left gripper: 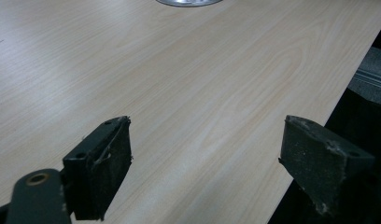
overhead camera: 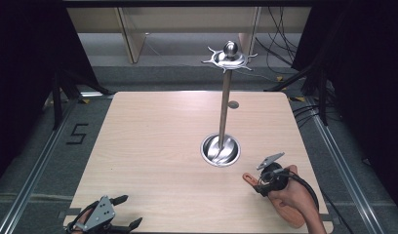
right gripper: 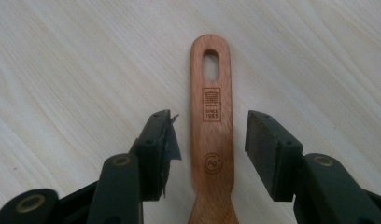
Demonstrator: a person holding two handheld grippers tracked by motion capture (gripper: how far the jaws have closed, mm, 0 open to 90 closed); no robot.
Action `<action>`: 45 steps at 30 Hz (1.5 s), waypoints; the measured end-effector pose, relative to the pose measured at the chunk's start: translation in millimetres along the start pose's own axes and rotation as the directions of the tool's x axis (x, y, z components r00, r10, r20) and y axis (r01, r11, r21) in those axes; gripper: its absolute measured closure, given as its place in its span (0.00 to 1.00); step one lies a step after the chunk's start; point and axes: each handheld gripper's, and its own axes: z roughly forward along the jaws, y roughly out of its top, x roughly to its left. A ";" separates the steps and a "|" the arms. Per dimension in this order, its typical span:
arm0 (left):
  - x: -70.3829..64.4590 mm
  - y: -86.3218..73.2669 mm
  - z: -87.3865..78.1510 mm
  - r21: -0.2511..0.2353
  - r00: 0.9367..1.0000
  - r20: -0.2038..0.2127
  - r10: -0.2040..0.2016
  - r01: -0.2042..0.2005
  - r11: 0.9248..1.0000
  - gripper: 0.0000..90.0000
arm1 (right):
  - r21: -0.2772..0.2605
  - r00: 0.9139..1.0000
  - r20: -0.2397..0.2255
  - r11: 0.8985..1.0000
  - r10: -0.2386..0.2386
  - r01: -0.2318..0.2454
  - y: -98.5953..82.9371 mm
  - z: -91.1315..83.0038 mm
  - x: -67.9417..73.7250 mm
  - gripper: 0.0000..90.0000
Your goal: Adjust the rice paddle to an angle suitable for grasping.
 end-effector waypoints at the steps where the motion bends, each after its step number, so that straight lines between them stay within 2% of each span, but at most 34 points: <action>1: 0.0 0.0 0.0 0.000 1.000 0.000 0.000 0.000 1.000 0.18 | 0.009 1.000 0.004 1.000 0.010 -0.010 0.8 1.7 0.3 0.58; 2: -1.5 -0.7 0.0 0.012 1.000 0.003 -0.031 0.030 0.999 0.18 | 0.009 1.000 -0.016 1.000 0.002 -0.002 1.2 2.3 0.1 0.58; 3: -1.4 -0.7 0.2 0.011 1.000 0.004 -0.028 0.028 1.000 0.18 | 0.013 1.000 -0.008 1.000 0.002 -0.002 2.2 4.5 -0.7 0.58; 4: 0.3 -0.2 0.4 0.006 1.000 0.005 -0.001 0.001 1.000 0.18 | 0.017 1.000 -0.016 1.000 0.001 -0.001 2.8 5.3 -1.3 0.58; 5: 0.3 -0.2 0.4 0.006 1.000 0.005 -0.001 0.001 1.000 0.18 | 0.020 1.000 -0.018 1.000 -0.006 0.006 3.8 7.4 -2.8 0.58; 6: -1.7 -0.8 0.6 0.008 0.999 0.005 -0.035 0.035 0.999 0.18 | 0.020 1.000 -0.018 1.000 -0.006 0.006 3.8 7.4 -2.8 0.58; 8: -0.2 -0.2 0.2 0.011 1.000 0.004 -0.003 0.003 1.000 0.18 | 0.034 1.000 -0.020 0.999 0.009 -0.008 6.5 10.5 -4.6 0.59; 9: -1.5 -0.7 0.1 0.013 1.000 0.003 -0.022 0.022 1.000 0.18 | 0.041 1.000 -0.023 0.999 -0.001 0.002 7.6 11.2 -5.8 0.60; 10: 0.7 0.1 0.0 0.010 1.000 0.004 0.007 -0.007 1.000 0.18 | 0.041 1.000 -0.030 0.999 0.004 -0.002 8.5 11.6 -6.1 0.60; 11: 0.7 0.1 0.0 0.010 1.000 0.004 0.007 -0.007 1.000 0.18 | 0.041 1.000 -0.030 0.999 0.004 -0.002 8.5 11.6 -6.1 0.60; 12: 0.9 0.2 0.2 0.009 1.000 0.004 0.008 -0.008 1.000 0.18 | 0.048 0.999 -0.033 0.998 0.035 -0.034 9.8 12.1 -4.1 0.60; 14: -1.0 -0.6 0.3 0.013 1.000 0.002 -0.010 0.010 1.000 0.18 | 0.035 0.999 -0.039 0.999 0.004 -0.002 13.8 14.1 -6.7 0.61; 15: -1.6 -0.6 0.2 0.012 1.000 0.004 -0.021 0.021 1.000 0.18 | 0.040 0.999 -0.046 0.999 0.005 -0.003 14.8 14.2 -6.5 0.62; 16: -1.8 -0.6 0.0 0.012 1.000 0.006 -0.030 0.030 0.999 0.18 | 0.049 0.999 -0.035 0.999 0.015 -0.014 15.7 14.8 -6.6 0.62; 18: -1.6 -0.5 0.0 0.010 1.000 0.005 -0.028 0.028 1.000 0.18 | 0.058 0.999 -0.040 0.998 0.022 -0.019 16.2 15.1 -6.4 0.62; 20: -2.5 -0.7 0.2 0.007 0.999 0.010 -0.034 0.034 0.999 0.18 | 0.062 0.999 -0.043 0.998 -0.004 0.006 16.8 17.2 -7.6 0.64; 22: -2.3 -0.6 0.3 0.006 0.999 0.008 -0.033 0.033 0.999 0.18 | 0.076 0.999 -0.037 0.997 0.018 -0.015 16.8 18.8 -7.1 0.64; 23: -2.3 -0.6 0.3 0.006 0.999 0.008 -0.033 0.033 0.999 0.18 | 0.076 0.999 -0.048 0.997 0.024 -0.020 16.9 18.4 -6.9 0.65; 24: -1.1 0.1 -0.1 0.012 1.000 0.012 -0.005 0.005 1.000 0.18 | 0.090 0.998 -0.042 0.995 0.039 -0.035 17.1 17.9 -6.5 0.65; 25: -1.1 0.1 -0.1 0.012 1.000 0.012 -0.005 0.005 1.000 0.18 | 0.090 0.998 -0.042 0.995 0.039 -0.035 17.1 17.9 -6.5 0.65; 26: -1.4 0.0 0.3 0.002 1.000 0.012 -0.007 0.007 1.000 0.18 | 0.071 0.999 -0.049 0.997 -0.016 0.019 17.6 19.6 -10.4 0.65; 28: -2.3 -0.5 0.1 0.005 0.999 0.009 -0.031 0.031 0.999 0.18 | 0.092 0.999 -0.045 0.996 0.012 -0.008 18.9 18.8 -8.7 0.67; 29: -1.1 -0.5 -0.7 0.017 1.000 0.005 -0.019 0.019 1.000 0.18 | 0.095 0.999 -0.039 0.995 -0.008 0.012 19.5 18.9 -9.7 0.67; 31: -1.6 -0.4 -0.5 0.024 1.000 0.012 -0.021 0.021 1.000 0.18 | 0.111 1.000 -0.028 0.994 -0.013 0.016 20.5 18.2 -8.7 0.67; 32: -0.9 0.1 -0.5 0.020 1.000 0.011 -0.007 0.006 1.000 0.18 | 0.123 1.000 -0.032 0.992 -0.001 0.005 21.0 18.0 -8.2 0.67; 34: -1.3 -0.1 0.2 0.011 1.000 0.005 -0.008 0.008 1.000 0.18 | 0.120 1.000 -0.023 0.993 -0.017 0.019 21.9 19.2 -9.0 0.68; 35: -2.3 -0.2 0.6 0.014 1.000 0.011 -0.022 0.022 1.000 0.18 | 0.120 1.000 -0.023 0.993 -0.017 0.019 21.9 19.2 -9.0 0.68; 36: -2.1 -0.3 0.6 0.015 1.000 0.005 -0.011 0.011 1.000 0.18 | 0.141 0.999 -0.022 0.990 0.023 -0.020 22.1 18.5 -5.6 0.68; 37: -0.6 0.1 0.8 0.013 1.000 0.008 0.014 -0.014 1.000 0.18 | 0.132 0.999 -0.024 0.991 -0.021 0.024 22.6 19.0 -8.0 0.68; 38: 0.0 0.1 0.4 0.017 1.000 0.007 0.020 -0.020 1.000 0.18 | 0.146 0.999 -0.033 0.989 -0.034 0.039 23.6 18.9 -8.8 0.69; 39: -1.0 -0.1 1.2 0.002 1.000 0.009 0.001 -0.001 1.000 0.18 | 0.153 0.999 -0.025 0.988 -0.022 0.025 23.8 18.4 -8.3 0.70; 40: -1.4 -0.4 0.0 0.020 1.000 0.009 -0.012 0.012 1.000 0.18 | 0.153 0.999 -0.025 0.988 -0.022 0.025 23.8 18.4 -8.3 0.70; 42: -2.1 -0.7 0.6 0.011 1.000 0.005 -0.015 0.015 1.000 0.18 | 0.161 0.999 -0.021 0.986 -0.034 0.036 25.1 18.7 -8.0 0.72; 45: -1.3 -0.3 -0.1 0.017 1.000 0.005 -0.006 0.005 1.000 0.18 | 0.169 0.999 -0.024 0.985 -0.021 0.025 26.0 18.9 -7.8 0.72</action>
